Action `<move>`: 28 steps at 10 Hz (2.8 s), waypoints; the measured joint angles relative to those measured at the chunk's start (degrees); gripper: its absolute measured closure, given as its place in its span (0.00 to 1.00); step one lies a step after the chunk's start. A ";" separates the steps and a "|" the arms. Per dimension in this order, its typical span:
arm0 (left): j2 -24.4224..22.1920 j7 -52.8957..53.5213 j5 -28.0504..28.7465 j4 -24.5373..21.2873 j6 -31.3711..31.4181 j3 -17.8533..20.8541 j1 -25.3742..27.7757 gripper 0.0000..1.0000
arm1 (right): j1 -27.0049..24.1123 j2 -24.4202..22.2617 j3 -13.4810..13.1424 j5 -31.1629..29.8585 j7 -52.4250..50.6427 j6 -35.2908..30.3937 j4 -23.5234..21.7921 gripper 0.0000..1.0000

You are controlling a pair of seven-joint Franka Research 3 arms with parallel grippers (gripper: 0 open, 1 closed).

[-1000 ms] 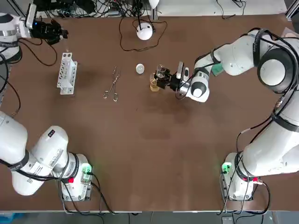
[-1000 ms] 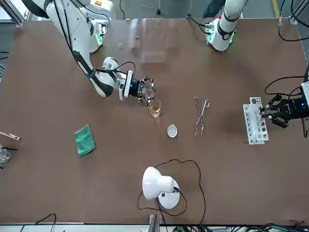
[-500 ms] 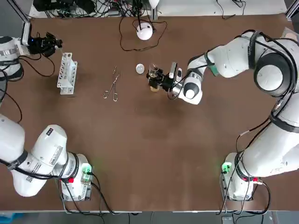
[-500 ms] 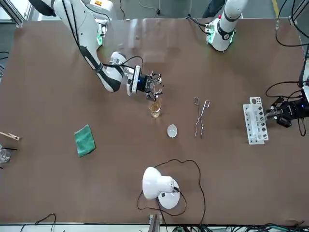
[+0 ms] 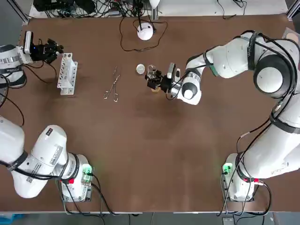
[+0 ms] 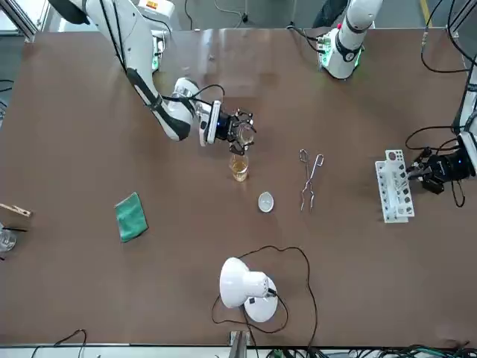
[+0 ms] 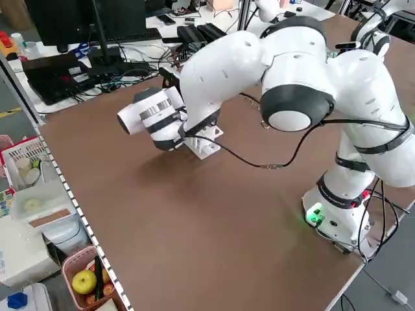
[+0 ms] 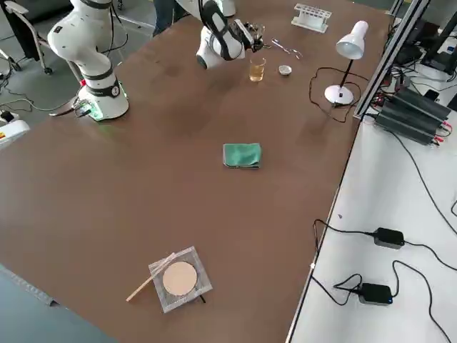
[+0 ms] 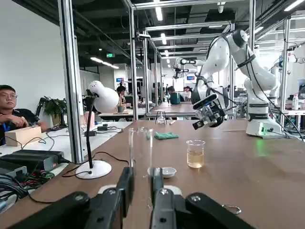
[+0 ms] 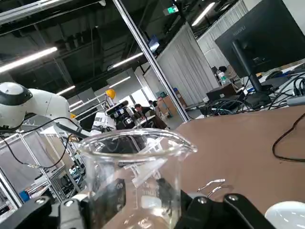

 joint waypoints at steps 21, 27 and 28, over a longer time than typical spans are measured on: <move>7.10 4.43 0.20 0.63 -0.38 0.03 2.59 0.79 | 0.12 1.62 0.59 0.56 25.96 3.75 0.05 0.62; 9.72 4.29 0.22 2.33 -1.08 0.16 2.45 0.79 | 0.13 1.62 1.05 0.84 33.32 5.82 0.07 0.62; 9.98 4.27 0.22 2.43 -1.08 0.17 2.36 0.79 | 0.13 1.62 1.06 0.85 34.53 6.22 0.12 0.62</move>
